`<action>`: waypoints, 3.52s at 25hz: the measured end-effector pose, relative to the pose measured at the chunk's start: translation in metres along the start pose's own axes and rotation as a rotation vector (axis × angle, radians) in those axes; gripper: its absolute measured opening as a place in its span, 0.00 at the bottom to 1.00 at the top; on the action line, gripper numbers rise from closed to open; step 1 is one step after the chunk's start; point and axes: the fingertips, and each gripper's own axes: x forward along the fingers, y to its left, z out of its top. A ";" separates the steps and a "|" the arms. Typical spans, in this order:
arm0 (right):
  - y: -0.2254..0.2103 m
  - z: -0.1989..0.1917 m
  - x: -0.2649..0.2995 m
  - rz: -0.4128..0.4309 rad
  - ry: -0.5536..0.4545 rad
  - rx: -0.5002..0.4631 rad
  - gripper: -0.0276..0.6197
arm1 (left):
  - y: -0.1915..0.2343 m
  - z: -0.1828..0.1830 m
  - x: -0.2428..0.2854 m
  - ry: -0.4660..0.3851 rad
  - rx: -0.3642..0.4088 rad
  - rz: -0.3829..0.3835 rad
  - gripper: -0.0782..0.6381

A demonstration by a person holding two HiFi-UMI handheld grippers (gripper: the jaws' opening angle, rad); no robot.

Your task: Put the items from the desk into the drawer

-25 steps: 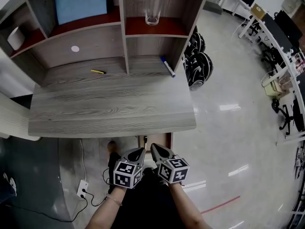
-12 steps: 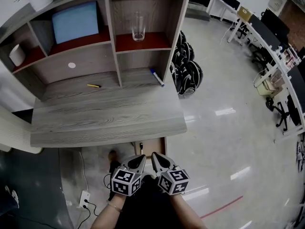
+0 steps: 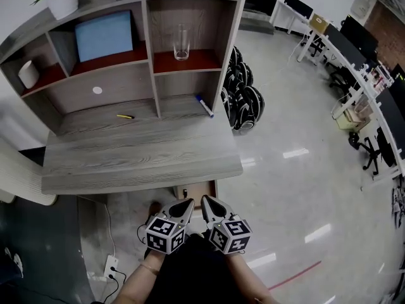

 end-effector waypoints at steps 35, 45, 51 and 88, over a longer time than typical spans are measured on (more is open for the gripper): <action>0.032 0.035 0.100 0.045 0.056 -0.104 0.03 | 0.112 0.062 -0.002 0.001 0.030 0.137 0.15; 0.083 0.037 0.180 0.158 0.142 -0.166 0.03 | 0.193 0.088 -0.016 -0.021 -0.024 0.223 0.15; 0.105 0.034 0.225 0.234 0.187 -0.252 0.03 | 0.239 0.097 -0.022 -0.018 -0.042 0.274 0.15; 0.109 -0.001 0.493 0.302 0.552 -0.663 0.24 | 0.461 0.128 0.009 0.029 -0.158 0.347 0.15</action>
